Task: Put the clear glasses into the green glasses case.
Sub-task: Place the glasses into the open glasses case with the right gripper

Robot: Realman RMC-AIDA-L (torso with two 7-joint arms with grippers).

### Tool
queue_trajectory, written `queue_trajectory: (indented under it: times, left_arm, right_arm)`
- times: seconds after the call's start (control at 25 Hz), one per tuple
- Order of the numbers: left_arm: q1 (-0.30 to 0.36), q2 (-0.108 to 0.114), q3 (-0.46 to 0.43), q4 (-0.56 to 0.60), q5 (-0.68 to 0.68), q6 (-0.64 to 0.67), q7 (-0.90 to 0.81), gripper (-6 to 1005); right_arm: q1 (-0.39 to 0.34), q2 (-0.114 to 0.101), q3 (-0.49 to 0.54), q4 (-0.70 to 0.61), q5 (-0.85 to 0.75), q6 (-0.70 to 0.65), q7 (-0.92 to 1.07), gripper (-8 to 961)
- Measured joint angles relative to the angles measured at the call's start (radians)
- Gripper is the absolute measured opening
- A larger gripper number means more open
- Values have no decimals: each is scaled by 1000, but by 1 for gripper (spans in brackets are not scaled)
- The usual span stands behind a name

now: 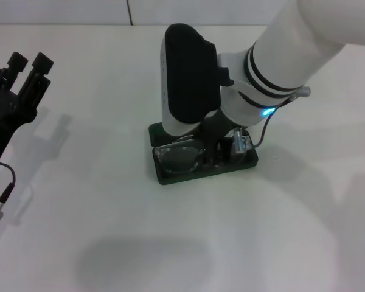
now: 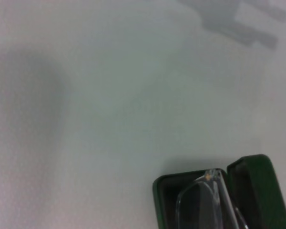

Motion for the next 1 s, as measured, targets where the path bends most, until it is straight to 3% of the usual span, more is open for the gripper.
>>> queue_trajectory:
  times: [0.56,1.0]
  left_arm:
    - [-9,2,0,0,0,-24,0,669]
    - [-12,3,1,1,0,-39,0,669]
  right_arm:
    - [0,0,-17,12,56,-29,4,378]
    - [44,0,-16,120,61,17,11,379]
